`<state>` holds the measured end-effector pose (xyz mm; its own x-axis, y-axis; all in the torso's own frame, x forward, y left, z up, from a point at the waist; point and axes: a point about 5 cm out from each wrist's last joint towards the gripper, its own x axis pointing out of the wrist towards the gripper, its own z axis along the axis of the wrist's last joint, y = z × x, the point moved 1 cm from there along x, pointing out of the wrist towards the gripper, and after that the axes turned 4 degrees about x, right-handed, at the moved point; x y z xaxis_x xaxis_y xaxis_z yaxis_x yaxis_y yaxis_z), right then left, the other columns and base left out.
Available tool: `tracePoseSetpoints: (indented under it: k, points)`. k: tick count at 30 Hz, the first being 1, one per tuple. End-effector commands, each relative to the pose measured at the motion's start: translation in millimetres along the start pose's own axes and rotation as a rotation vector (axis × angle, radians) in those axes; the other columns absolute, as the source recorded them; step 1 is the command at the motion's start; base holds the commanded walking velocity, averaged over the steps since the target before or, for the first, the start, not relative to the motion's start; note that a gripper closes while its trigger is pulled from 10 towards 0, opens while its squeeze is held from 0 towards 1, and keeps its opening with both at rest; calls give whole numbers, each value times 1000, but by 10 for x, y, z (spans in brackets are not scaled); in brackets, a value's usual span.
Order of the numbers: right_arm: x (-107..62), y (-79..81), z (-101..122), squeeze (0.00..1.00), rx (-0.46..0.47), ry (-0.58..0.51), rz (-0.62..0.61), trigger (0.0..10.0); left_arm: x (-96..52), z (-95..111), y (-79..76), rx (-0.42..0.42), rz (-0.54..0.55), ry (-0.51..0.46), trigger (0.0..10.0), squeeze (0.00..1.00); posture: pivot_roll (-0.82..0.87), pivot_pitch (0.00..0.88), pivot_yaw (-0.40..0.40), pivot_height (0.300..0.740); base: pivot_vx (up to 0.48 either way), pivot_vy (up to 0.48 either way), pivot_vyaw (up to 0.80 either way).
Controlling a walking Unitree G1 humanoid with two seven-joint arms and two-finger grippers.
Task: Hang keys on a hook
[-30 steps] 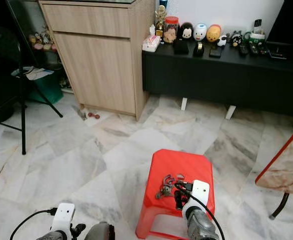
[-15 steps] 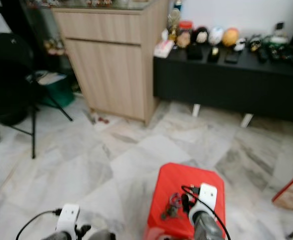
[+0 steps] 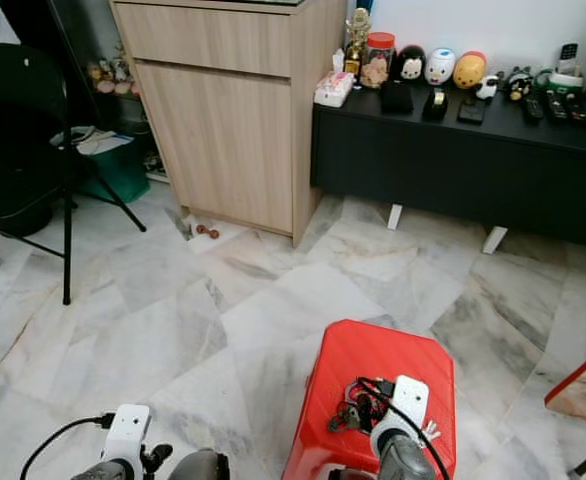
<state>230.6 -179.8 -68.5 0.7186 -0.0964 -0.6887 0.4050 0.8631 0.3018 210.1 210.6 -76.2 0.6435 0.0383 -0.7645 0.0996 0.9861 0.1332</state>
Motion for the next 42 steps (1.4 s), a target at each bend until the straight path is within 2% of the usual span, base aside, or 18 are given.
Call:
tracePoseSetpoints:
  k: [1, 2, 7, 11, 15, 28, 33, 37, 42]
  points:
    - [-13, -62, -22, 0, 53, -5, -36, 10000, -3, -11, 8, 4, 6, 4, 10000, 0, 82, 38, -19, 648, 0, 0, 0]
    - [-18, -108, -15, 0, 69, -7, -49, 10000, -2, -10, 8, 4, 6, 4, 10000, 0, 83, 37, -20, 648, 0, 0, 0]
    - [-18, -137, 1, 0, 43, -4, -43, 10000, -2, -8, 10, 5, 9, 3, 10000, 0, 83, 37, -20, 648, 0, 0, 0]
    - [-7, -93, 14, 0, 31, 2, -30, 10000, -2, -9, 10, 7, 9, 4, 10000, 0, 83, 38, -20, 648, 0, 0, 0]
    - [10, -32, 68, 0, 46, -21, -19, 10000, -2, -10, 11, 8, 8, 5, 10000, 0, 84, 38, -19, 618, 0, 0, 0]
    - [37, 122, 155, 0, 69, -63, 24, 10000, -5, -24, 13, 12, 9, 10, 10000, 0, 85, 40, -19, 618, 0, 0, 0]
    - [49, 129, 214, 0, 143, -81, 11, 10000, -5, -23, 15, 13, 11, 9, 10000, 0, 88, 41, -17, 618, 0, 0, 0]
    - [61, 152, 262, 0, 145, -86, 18, 10000, -6, -25, 18, 14, 11, 10, 10000, 0, 87, 41, -17, 618, 0, 0, 0]
    - [80, 252, 303, 0, 151, -75, 56, 10000, -9, -38, 18, 15, 11, 11, 10000, 0, 90, 45, -17, 618, 0, 0, 0]
